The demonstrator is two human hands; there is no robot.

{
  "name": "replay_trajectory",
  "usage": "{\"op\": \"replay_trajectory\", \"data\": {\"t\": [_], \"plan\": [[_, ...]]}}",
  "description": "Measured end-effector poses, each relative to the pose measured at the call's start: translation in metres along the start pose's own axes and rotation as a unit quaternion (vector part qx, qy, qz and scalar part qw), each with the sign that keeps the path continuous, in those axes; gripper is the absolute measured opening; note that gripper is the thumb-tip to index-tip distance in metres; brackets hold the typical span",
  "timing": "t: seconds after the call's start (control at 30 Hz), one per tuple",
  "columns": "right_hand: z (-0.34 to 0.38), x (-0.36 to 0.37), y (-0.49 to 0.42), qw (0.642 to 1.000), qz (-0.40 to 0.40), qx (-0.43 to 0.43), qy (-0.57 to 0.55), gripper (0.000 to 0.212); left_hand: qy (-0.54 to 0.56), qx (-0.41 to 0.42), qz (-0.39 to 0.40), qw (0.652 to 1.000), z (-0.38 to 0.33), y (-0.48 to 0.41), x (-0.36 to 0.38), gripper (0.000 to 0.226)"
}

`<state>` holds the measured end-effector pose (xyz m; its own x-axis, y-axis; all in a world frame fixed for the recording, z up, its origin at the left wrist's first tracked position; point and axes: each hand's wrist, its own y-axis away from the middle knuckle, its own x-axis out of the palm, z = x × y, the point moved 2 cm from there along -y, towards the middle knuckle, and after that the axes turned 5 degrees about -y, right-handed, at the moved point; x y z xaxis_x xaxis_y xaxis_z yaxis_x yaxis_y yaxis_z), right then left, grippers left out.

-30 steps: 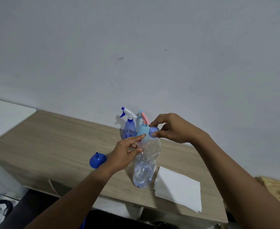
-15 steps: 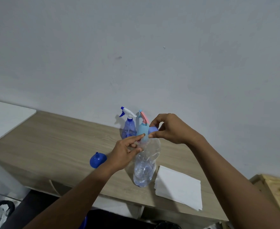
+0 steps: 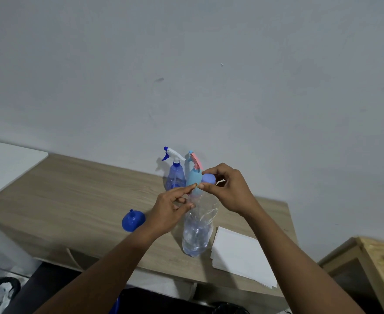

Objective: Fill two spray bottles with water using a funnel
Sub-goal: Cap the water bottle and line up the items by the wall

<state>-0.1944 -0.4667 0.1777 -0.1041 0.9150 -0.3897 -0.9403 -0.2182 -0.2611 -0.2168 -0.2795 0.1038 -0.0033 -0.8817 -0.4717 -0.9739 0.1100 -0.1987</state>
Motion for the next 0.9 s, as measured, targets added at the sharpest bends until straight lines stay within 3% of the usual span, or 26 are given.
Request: {"op": "replay_trajectory", "data": {"t": [0.17, 0.37, 0.47, 0.6, 0.67, 0.8, 0.9], "plan": [[-0.004, 0.008, 0.000, 0.997, -0.050, 0.028, -0.047, 0.041, -0.001, -0.002, -0.008, 1.000, -0.002, 0.001, 0.000, 0.047], [-0.005, 0.002, 0.011, 0.999, 0.017, 0.009, -0.035, 0.026, 0.017, 0.013, -0.003, 1.000, -0.003, 0.005, 0.000, 0.055], [-0.006, 0.007, 0.011, 0.998, -0.033, 0.026, -0.050, 0.020, 0.011, 0.015, -0.013, 1.000, -0.003, 0.005, 0.002, 0.054], [-0.005, 0.019, 0.011, 0.991, -0.109, 0.043, -0.061, 0.039, 0.001, 0.015, -0.022, 1.000, -0.003, 0.004, 0.003, 0.052], [-0.005, 0.018, 0.013, 0.991, -0.102, 0.033, -0.075, 0.035, 0.008, 0.019, -0.020, 1.000, -0.002, 0.005, 0.002, 0.052], [-0.008, 0.007, 0.017, 0.998, -0.013, 0.007, -0.054, 0.027, 0.009, 0.026, -0.005, 1.000, -0.002, 0.005, 0.002, 0.055], [-0.007, 0.007, 0.015, 0.999, -0.028, 0.002, -0.035, 0.020, 0.012, 0.019, -0.015, 1.000, 0.000, 0.004, 0.004, 0.055]]}}
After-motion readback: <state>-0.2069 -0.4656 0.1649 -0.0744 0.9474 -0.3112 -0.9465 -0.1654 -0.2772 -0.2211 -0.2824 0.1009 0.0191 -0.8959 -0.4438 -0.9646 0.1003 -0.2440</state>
